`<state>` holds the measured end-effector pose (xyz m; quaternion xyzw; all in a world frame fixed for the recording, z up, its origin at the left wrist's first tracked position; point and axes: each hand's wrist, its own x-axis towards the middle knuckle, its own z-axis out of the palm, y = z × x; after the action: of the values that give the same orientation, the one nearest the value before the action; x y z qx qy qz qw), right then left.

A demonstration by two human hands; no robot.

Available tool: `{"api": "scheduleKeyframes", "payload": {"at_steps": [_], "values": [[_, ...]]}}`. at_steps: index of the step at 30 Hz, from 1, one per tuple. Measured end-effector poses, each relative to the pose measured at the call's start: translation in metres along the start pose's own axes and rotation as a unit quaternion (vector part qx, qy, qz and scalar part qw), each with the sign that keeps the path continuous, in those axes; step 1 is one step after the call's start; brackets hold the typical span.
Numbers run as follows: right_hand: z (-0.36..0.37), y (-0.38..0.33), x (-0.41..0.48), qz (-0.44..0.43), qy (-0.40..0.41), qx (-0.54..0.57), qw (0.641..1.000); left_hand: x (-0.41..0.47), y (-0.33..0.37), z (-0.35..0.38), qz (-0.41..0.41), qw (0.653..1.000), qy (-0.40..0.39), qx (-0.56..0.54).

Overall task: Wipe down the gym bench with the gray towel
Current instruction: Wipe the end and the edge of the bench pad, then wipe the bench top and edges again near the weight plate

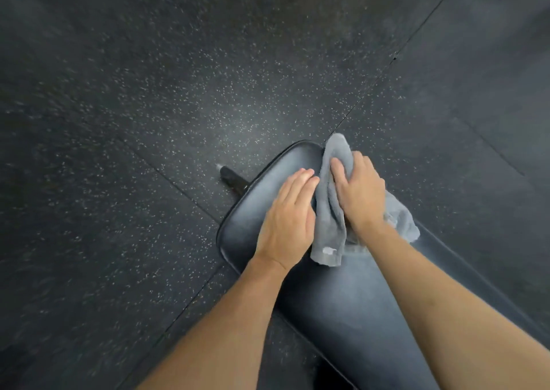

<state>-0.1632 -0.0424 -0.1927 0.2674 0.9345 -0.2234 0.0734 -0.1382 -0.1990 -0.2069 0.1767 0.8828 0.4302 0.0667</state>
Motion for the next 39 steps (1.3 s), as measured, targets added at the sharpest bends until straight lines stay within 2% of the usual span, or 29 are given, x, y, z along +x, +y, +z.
{"api": "scheduleKeyframes", "payload": {"at_steps": [3,7,10,12,17,20,23,26,30,33,36,39], "values": [[0.009,-0.055,0.038,-0.071,-0.094,-0.033,0.992,-0.003,-0.017,-0.040,-0.047,0.998,0.031,-0.001],[0.017,-0.103,0.050,-0.144,-0.197,-0.170,0.955,-0.005,-0.035,-0.086,-0.121,0.989,0.087,-0.010],[0.028,-0.127,0.012,-0.209,-0.215,-0.307,0.903,-0.004,-0.041,-0.107,-0.191,0.966,0.174,-0.028],[0.040,-0.134,-0.026,-0.267,-0.200,-0.339,0.880,-0.004,-0.039,-0.116,-0.202,0.958,0.203,-0.024],[0.074,-0.119,-0.114,-0.369,-0.148,-0.249,0.883,-0.007,-0.025,-0.119,-0.169,0.980,0.108,0.014],[0.085,-0.091,-0.148,-0.437,-0.142,-0.269,0.847,-0.009,-0.013,-0.107,-0.120,0.990,0.060,0.050],[0.083,-0.058,-0.170,-0.488,-0.060,-0.230,0.840,-0.014,0.004,-0.088,-0.084,0.994,-0.009,0.072],[0.085,-0.023,-0.191,-0.488,0.002,-0.203,0.849,-0.025,0.024,-0.068,-0.059,0.991,-0.084,0.088],[0.075,0.028,-0.224,-0.417,-0.018,-0.237,0.877,-0.046,0.047,-0.045,-0.077,0.983,-0.137,0.096],[0.059,0.075,-0.255,-0.378,0.000,-0.258,0.889,-0.067,0.059,-0.031,-0.109,0.975,-0.172,0.085],[0.042,0.124,-0.284,-0.336,0.017,-0.281,0.899,-0.093,0.073,-0.009,-0.135,0.953,-0.228,0.147],[0.027,0.183,-0.317,-0.251,0.024,-0.288,0.924,-0.123,0.100,0.033,-0.139,0.921,-0.298,0.210]]}}
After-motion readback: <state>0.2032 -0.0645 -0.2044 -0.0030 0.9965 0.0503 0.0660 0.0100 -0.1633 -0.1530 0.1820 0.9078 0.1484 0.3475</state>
